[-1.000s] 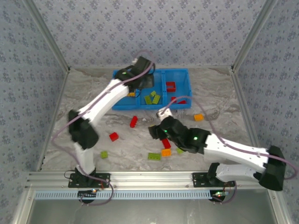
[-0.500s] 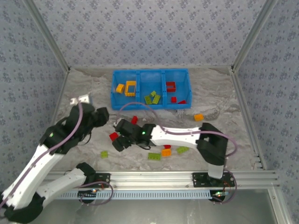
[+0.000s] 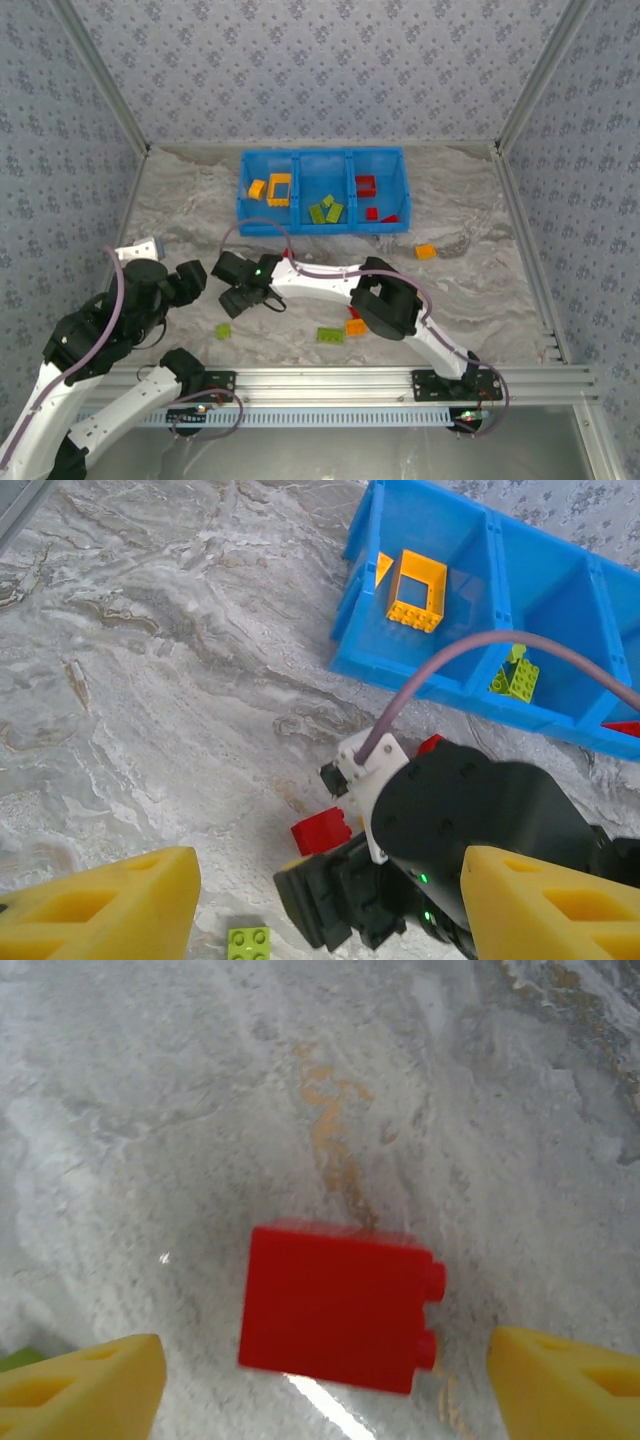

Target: Sort the legos into containers by color

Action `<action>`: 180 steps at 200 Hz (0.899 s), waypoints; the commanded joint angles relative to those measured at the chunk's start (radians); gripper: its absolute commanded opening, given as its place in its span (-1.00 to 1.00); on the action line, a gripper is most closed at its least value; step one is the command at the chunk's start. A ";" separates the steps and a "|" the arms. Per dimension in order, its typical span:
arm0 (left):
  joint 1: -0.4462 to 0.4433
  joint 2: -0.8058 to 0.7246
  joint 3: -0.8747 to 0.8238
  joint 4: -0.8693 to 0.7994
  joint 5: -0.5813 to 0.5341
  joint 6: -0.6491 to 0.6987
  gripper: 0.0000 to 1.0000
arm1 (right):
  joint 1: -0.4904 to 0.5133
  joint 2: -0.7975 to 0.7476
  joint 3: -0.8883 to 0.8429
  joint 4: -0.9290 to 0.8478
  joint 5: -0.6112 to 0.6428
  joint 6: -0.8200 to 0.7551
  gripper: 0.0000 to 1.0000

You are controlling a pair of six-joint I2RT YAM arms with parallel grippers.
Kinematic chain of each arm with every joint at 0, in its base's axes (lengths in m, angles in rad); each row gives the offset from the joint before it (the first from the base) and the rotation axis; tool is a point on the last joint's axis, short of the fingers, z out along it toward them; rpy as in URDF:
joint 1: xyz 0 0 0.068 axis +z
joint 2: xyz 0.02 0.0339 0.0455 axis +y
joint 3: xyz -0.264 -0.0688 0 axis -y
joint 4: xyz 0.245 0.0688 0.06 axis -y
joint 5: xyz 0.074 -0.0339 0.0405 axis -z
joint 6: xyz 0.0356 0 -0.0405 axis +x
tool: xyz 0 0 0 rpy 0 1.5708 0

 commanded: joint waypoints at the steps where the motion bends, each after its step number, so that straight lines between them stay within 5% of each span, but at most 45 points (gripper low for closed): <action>1: 0.003 0.012 -0.003 -0.007 0.010 -0.011 0.40 | -0.018 0.057 0.080 -0.078 -0.002 -0.006 0.56; 72: 0.003 0.012 -0.019 0.016 0.039 -0.010 0.41 | -0.027 0.047 0.092 -0.078 0.001 0.003 -0.19; 114: -0.010 0.109 -0.032 0.252 0.341 0.076 0.40 | -0.062 -0.274 -0.166 -0.004 0.100 0.023 -0.27; 144: -0.091 0.224 0.007 0.369 0.354 0.093 0.40 | -0.151 -0.553 -0.382 -0.004 0.160 0.051 -0.27; 180: -0.235 0.413 0.038 0.535 0.303 0.103 0.39 | -0.372 -0.792 -0.581 -0.016 0.186 0.068 -0.26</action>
